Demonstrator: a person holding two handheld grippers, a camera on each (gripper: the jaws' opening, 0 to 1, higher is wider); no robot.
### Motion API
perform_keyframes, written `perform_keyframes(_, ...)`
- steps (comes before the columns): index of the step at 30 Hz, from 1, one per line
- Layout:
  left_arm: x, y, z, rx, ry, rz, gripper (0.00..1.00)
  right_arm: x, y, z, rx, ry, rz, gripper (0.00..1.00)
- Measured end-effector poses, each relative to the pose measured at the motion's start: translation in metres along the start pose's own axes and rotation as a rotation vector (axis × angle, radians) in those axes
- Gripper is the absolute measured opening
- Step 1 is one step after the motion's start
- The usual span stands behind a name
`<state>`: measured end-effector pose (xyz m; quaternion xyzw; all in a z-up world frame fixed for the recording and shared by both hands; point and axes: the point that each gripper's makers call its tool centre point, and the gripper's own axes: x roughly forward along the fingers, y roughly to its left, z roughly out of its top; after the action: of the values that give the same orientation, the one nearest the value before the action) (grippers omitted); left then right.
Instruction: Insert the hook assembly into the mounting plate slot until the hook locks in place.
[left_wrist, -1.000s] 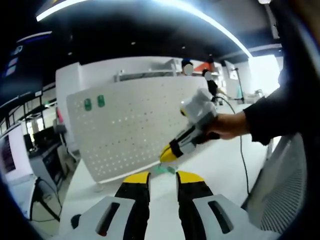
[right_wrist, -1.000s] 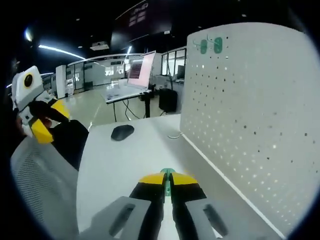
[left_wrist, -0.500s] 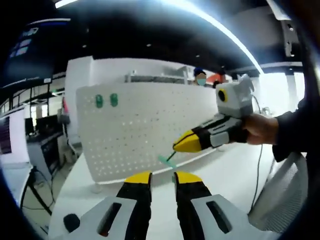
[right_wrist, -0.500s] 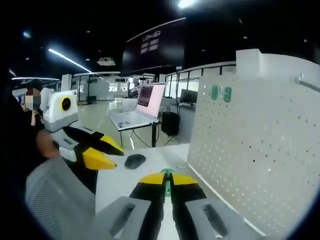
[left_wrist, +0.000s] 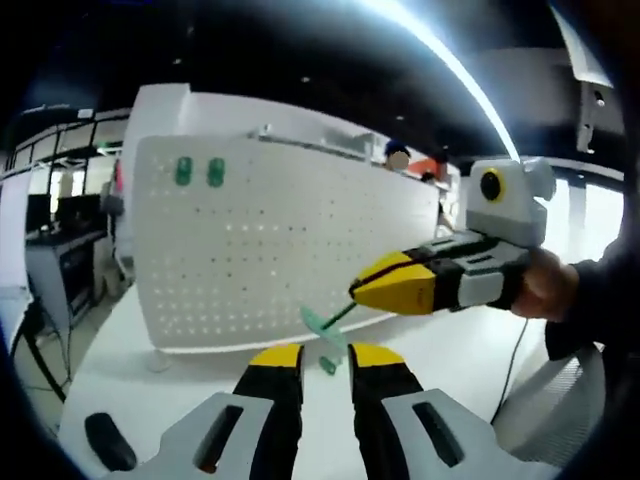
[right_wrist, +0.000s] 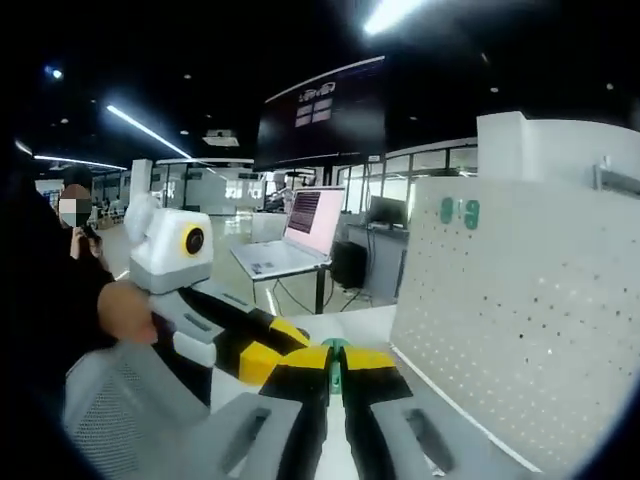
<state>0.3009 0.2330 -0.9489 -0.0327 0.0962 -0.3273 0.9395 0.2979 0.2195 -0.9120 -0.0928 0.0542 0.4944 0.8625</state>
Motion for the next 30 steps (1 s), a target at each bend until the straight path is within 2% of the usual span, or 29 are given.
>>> perform_keyframes(2,0.001,0.000,-0.004,-0.006,0.011,0.000,0.18,0.002,0.004,0.000,-0.006,0.000,0.011,0.01)
perform_keyframes(7,-0.001,0.003,0.000,-0.022,-0.011,0.005,0.15,0.005,0.013,-0.003,-0.013,0.007,0.032,0.01)
perform_keyframes(9,-0.002,0.004,-0.002,-0.011,-0.003,0.007,0.09,0.006,0.015,-0.004,-0.013,0.007,0.041,0.01)
perform_keyframes(20,-0.004,0.007,-0.004,0.011,0.006,0.005,0.04,0.002,0.028,-0.017,-0.017,0.041,0.089,0.01)
perform_keyframes(24,-0.005,0.004,-0.005,0.034,0.010,-0.030,0.02,-0.002,0.033,-0.022,-0.031,0.054,0.123,0.01)
perform_keyframes(28,-0.008,-0.005,-0.005,0.069,0.016,-0.127,0.01,-0.009,0.039,-0.023,-0.031,0.051,0.181,0.01)
perform_keyframes(30,-0.010,-0.012,-0.009,0.101,0.044,-0.186,0.01,-0.013,0.049,-0.026,-0.070,0.070,0.242,0.01)
